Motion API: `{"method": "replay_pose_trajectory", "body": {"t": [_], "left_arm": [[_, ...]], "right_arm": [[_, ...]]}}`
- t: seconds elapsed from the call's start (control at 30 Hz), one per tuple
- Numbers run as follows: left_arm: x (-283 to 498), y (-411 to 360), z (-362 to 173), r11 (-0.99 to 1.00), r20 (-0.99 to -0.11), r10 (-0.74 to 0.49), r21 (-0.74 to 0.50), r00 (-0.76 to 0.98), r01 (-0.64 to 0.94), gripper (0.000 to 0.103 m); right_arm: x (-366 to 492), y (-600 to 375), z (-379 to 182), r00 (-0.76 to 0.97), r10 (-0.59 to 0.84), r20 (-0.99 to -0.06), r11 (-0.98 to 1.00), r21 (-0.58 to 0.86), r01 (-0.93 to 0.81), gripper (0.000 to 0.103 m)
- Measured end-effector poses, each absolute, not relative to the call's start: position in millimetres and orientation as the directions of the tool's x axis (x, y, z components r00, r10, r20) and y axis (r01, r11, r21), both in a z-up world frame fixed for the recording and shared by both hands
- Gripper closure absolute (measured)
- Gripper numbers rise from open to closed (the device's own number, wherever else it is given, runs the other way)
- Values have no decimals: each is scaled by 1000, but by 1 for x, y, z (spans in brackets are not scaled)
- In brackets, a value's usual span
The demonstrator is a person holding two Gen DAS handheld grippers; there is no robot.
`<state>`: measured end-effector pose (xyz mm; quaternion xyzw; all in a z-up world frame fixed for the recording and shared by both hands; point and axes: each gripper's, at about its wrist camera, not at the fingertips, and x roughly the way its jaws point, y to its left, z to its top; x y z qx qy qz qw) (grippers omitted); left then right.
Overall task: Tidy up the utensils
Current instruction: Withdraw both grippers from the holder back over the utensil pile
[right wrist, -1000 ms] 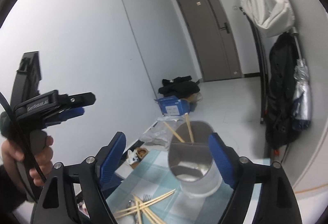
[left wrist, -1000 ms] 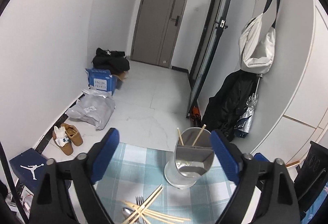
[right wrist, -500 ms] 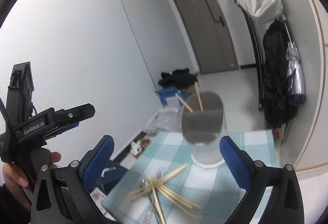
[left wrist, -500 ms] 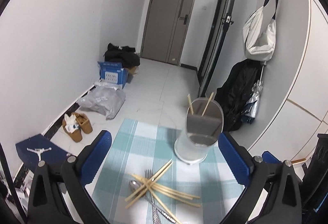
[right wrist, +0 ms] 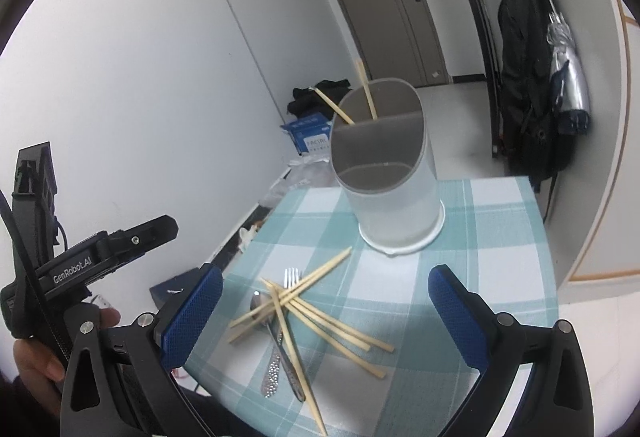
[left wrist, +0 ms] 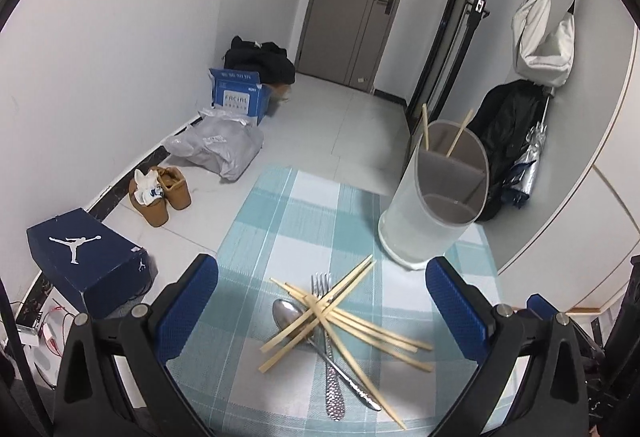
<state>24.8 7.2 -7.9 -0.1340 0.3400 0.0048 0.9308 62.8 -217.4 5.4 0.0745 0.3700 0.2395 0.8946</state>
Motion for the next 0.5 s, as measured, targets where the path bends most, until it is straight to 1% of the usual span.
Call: {"method": "replay_pose_trajectory", "body": {"t": [0.1,0.37,0.5], "left_arm": [[28,10,-14,958,-657,-109,-270,746,-99,1],[39,31,-29,919,-704,-181,-369,687,-136,1],[41,50,-24,898,-696,-197,-411,691,-158,1]], "right_arm": [[67,-214,-4,605,442,-663,895,281,-346,0],[84,-197,-29,511,425,-747,896,270,-351,0],[102,-185,-42,469,371,-802,918,241,-315,0]]}}
